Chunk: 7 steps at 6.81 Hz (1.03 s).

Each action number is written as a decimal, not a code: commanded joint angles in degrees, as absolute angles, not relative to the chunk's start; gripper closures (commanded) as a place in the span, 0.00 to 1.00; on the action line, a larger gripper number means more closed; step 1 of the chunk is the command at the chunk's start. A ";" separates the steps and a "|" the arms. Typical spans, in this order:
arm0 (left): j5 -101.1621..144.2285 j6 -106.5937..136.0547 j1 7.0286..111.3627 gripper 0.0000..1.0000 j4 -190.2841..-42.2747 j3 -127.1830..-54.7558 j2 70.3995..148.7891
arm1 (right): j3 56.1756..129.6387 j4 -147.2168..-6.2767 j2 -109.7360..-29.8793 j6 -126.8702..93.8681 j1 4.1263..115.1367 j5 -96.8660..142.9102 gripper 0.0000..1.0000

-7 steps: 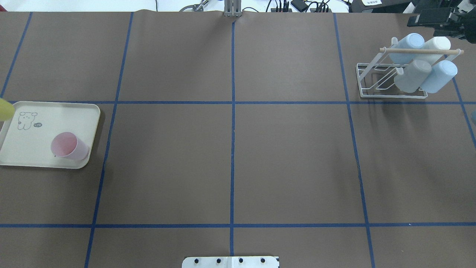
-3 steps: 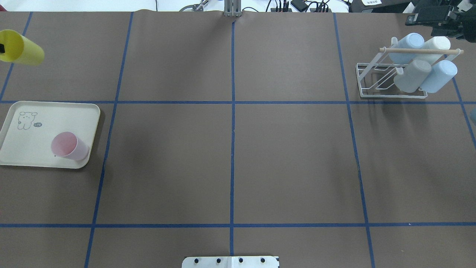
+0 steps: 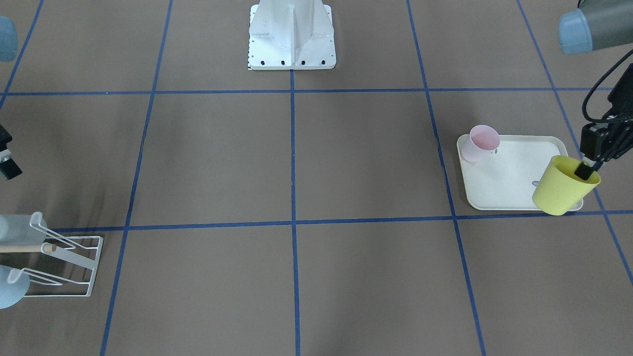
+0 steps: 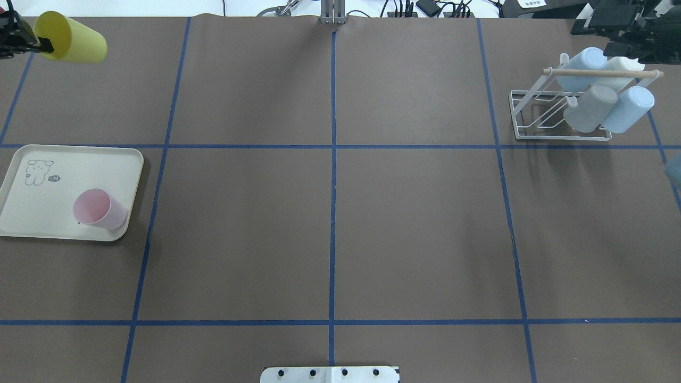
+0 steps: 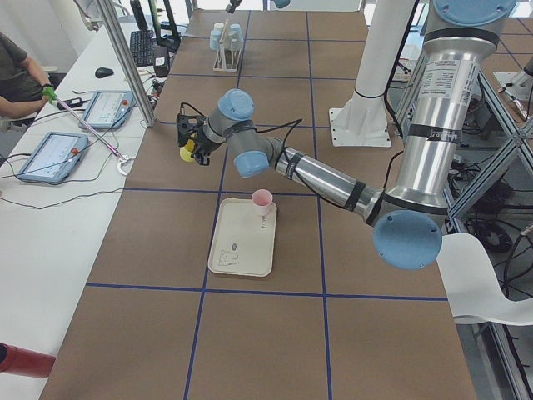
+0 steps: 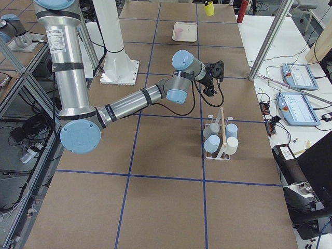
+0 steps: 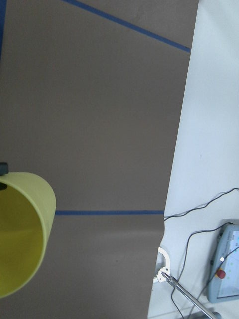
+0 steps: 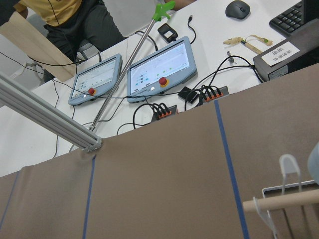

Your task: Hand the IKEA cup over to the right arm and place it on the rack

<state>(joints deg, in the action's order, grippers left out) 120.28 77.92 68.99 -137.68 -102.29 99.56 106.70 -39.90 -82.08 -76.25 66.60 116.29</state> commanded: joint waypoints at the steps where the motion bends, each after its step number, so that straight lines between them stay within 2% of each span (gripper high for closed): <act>1: 119.97 98.79 67.50 1.00 -156.20 -98.88 100.02 | 106.44 -34.39 -80.87 -86.96 63.73 115.06 0.00; 3: 115.27 115.75 64.27 1.00 -160.12 -99.92 104.57 | 106.35 -27.98 -79.12 -97.76 60.31 110.24 0.00; 5: 104.65 130.01 56.47 1.00 -167.75 -100.02 107.12 | 106.61 -24.19 -76.73 -106.05 57.67 107.25 0.00; 7: 95.49 138.04 48.81 1.00 -168.13 -99.67 113.17 | 106.52 -17.69 -76.73 -107.40 53.20 99.97 0.00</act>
